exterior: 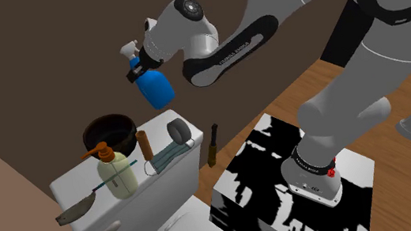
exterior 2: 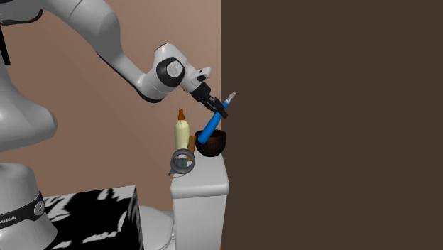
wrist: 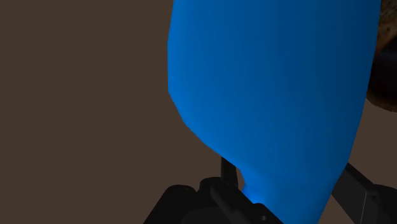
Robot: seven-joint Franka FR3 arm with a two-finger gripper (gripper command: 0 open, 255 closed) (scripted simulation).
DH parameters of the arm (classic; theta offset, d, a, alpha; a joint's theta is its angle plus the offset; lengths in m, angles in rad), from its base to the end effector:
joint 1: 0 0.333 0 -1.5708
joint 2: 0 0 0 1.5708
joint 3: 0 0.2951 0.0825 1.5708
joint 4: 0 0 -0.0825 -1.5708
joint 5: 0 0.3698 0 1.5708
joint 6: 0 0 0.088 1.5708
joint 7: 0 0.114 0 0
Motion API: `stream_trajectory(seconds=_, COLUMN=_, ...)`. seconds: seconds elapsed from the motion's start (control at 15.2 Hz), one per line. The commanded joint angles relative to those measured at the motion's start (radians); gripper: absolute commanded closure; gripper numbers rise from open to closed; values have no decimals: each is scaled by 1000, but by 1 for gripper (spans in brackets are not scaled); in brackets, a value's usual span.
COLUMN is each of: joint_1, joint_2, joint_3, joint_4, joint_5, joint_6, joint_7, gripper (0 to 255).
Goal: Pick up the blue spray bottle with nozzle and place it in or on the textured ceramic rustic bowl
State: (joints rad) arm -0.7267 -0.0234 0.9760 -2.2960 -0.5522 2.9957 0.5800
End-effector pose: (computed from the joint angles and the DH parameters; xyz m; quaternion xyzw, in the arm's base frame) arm 0.5204 0.1722 0.4126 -0.9279 -0.0906 -0.3615 0.0062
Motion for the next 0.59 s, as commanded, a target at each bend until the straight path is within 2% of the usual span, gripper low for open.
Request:
stream_trajectory(seconds=0.0, joint_1=21, joint_2=-32, joint_3=-10, joint_4=-3, joint_5=138, joint_6=-10, joint_7=-109, gripper=255)
stream_trajectory(seconds=0.26, joint_1=97, joint_2=-79, joint_3=-71, joint_4=10, joint_5=315, joint_6=-49, joint_7=-252, gripper=255)
stream_trajectory(seconds=0.53, joint_1=156, joint_2=-114, joint_3=-123, joint_4=33, joint_5=421, joint_6=-97, joint_7=-339, gripper=255)
